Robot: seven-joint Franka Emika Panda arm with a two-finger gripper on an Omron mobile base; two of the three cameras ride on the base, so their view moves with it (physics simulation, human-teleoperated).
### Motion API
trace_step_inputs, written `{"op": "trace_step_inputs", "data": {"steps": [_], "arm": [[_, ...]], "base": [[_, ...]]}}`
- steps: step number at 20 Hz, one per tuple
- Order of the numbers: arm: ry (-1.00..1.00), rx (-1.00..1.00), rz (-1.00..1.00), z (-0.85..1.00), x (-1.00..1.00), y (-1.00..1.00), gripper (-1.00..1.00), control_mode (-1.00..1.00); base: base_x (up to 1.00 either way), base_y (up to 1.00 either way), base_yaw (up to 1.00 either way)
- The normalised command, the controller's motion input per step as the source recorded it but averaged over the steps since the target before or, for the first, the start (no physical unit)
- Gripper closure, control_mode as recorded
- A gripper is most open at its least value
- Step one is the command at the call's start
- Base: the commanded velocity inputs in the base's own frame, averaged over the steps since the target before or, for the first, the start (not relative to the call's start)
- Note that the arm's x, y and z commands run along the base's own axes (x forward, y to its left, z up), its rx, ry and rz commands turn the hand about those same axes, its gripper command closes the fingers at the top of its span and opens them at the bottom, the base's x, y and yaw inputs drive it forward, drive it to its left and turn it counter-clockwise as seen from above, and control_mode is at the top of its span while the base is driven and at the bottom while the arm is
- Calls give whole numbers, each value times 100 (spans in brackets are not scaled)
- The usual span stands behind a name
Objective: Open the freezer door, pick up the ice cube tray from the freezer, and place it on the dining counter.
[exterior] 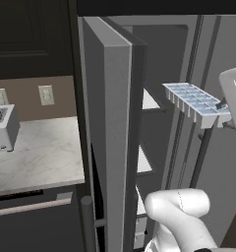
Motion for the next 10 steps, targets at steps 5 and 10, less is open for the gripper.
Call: {"op": "trace_step_inputs", "data": {"steps": [5,10], "arm": [[0,0,8,0,-13,-22,100,-100],[0,0,3,-1,-16,-1,100,-100]], "base": [[0,0,0],[0,0,0]]}}
